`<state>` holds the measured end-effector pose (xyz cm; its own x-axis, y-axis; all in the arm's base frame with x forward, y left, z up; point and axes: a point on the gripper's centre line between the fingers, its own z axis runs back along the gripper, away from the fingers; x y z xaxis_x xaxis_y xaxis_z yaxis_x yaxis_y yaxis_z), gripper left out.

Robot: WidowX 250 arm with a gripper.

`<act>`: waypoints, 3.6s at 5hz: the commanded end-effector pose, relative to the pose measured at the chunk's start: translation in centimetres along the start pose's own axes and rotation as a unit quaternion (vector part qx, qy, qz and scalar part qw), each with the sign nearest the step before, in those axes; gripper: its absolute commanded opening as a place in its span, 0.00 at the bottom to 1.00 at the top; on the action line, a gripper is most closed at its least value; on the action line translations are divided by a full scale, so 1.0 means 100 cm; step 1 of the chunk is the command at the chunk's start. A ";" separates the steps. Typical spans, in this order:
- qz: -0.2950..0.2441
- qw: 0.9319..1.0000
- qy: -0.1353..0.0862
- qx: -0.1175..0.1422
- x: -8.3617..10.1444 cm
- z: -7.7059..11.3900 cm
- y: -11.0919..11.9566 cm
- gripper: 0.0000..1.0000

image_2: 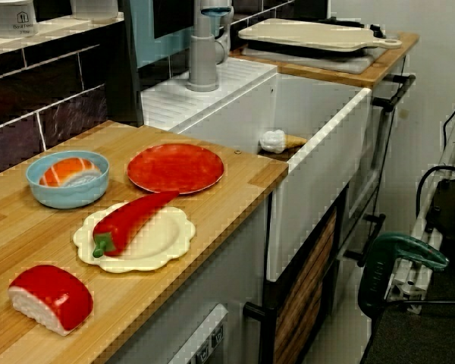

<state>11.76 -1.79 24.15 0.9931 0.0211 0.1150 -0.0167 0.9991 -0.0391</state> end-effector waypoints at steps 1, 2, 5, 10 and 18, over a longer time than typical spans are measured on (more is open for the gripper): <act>0.078 0.996 -0.029 0.008 -0.001 -0.020 0.064 1.00; 0.135 0.989 -0.051 0.036 0.002 -0.025 0.093 1.00; 0.273 0.946 -0.094 0.144 0.060 -0.057 0.184 0.00; 0.563 0.817 -0.012 0.120 0.078 -0.089 0.215 1.00; 0.693 0.711 -0.034 0.113 0.144 -0.138 0.227 1.00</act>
<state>27.50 20.71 9.64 0.0072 0.9904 0.1381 -0.9993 0.0019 0.0378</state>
